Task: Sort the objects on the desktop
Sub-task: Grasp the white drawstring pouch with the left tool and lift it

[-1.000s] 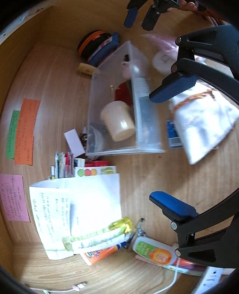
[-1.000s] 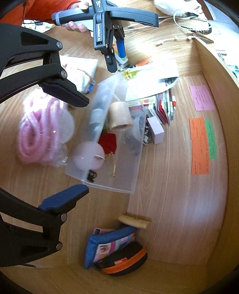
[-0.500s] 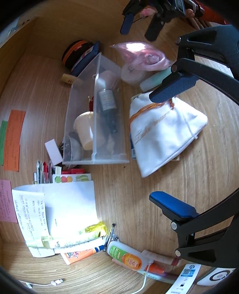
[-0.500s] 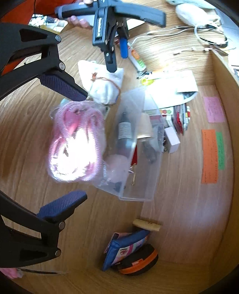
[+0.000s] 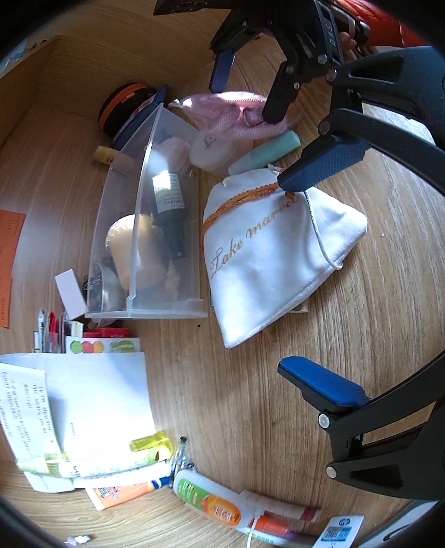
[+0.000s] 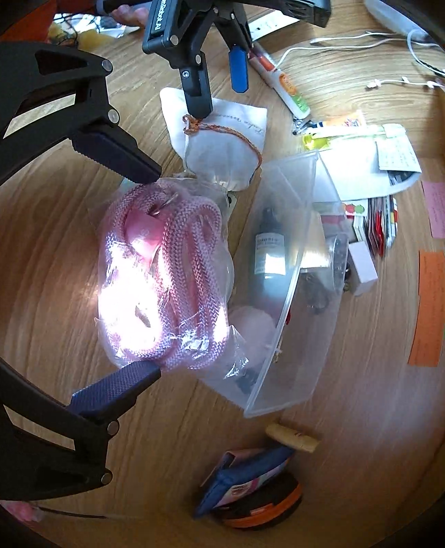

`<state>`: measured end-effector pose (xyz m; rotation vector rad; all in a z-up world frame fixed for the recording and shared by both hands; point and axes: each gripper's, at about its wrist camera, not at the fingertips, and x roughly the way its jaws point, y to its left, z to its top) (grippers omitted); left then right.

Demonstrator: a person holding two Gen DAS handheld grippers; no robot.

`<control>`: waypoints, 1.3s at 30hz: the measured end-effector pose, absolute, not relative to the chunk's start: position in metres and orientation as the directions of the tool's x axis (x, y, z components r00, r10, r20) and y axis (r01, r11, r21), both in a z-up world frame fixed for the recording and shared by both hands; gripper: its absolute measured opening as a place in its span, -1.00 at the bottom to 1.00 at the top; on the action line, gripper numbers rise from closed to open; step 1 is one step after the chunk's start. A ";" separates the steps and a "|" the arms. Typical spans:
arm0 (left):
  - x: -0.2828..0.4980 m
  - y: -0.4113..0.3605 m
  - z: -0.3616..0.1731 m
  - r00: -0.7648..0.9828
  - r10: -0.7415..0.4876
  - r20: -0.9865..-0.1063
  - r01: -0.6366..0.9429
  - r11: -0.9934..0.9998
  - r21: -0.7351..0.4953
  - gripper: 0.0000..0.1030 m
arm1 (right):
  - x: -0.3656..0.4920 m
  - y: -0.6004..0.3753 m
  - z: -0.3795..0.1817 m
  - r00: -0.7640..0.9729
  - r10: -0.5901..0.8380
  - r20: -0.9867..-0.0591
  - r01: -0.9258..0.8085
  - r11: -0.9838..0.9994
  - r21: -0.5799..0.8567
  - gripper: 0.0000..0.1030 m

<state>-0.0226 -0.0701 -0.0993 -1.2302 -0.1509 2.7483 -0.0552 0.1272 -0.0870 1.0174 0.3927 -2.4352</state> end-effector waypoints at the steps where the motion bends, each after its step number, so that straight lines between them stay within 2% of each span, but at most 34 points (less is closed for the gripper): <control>1: -0.023 -0.070 -0.101 -0.655 0.169 -0.736 -0.082 -0.985 -0.153 0.90 | -0.056 0.125 -0.088 -0.617 -0.308 -0.724 0.526 -0.846 -0.089 1.00; 7: -0.024 -0.058 -0.101 -0.627 0.219 -0.748 -0.153 -0.976 -0.158 0.90 | -0.056 0.115 -0.089 -0.622 -0.279 -0.731 0.543 -0.827 -0.146 1.00; 15: -0.044 -0.032 -0.107 -0.546 0.153 -0.824 -0.252 -0.968 -0.013 0.91 | -0.063 0.126 -0.086 -0.585 -0.284 -0.760 0.536 -0.839 -0.099 1.00; 18: -0.056 -0.027 -0.113 -0.522 0.119 -0.845 -0.275 -0.961 0.034 0.92 | -0.063 0.129 -0.087 -0.593 -0.266 -0.760 0.531 -0.839 -0.121 1.00; 24: -0.072 -0.031 -0.117 -0.504 0.153 -0.850 -0.270 -0.963 -0.014 0.92 | -0.063 0.129 -0.089 -0.589 -0.277 -0.759 0.544 -0.831 -0.119 1.00; 25: -0.072 -0.033 -0.116 -0.511 0.161 -0.844 -0.265 -0.964 -0.023 0.87 | -0.063 0.129 -0.089 -0.588 -0.277 -0.760 0.546 -0.829 -0.121 1.00; 27: -0.072 -0.039 -0.111 -0.514 0.177 -0.839 -0.257 -0.965 -0.046 0.50 | -0.062 0.129 -0.088 -0.589 -0.274 -0.760 0.548 -0.827 -0.126 1.00; 30: -0.070 -0.055 -0.101 -0.497 0.253 -0.830 -0.250 -0.958 -0.143 0.22 | -0.062 0.132 -0.081 -0.608 -0.272 -0.746 0.537 -0.833 -0.134 1.00; 35: -0.067 -0.075 -0.092 -0.495 0.318 -0.809 -0.222 -0.946 -0.236 -0.05 | -0.058 0.138 -0.062 -0.612 -0.354 -0.707 0.552 -0.832 -0.062 1.00; 38: -0.063 -0.078 -0.083 -0.518 0.324 -0.792 -0.219 -0.945 -0.243 -0.13 | -0.056 0.136 -0.057 -0.616 -0.370 -0.696 0.553 -0.832 -0.047 1.00; 39: -0.063 -0.080 -0.079 -0.526 0.326 -0.785 -0.218 -0.944 -0.245 -0.20 | -0.056 0.135 -0.056 -0.617 -0.372 -0.694 0.553 -0.832 -0.046 1.00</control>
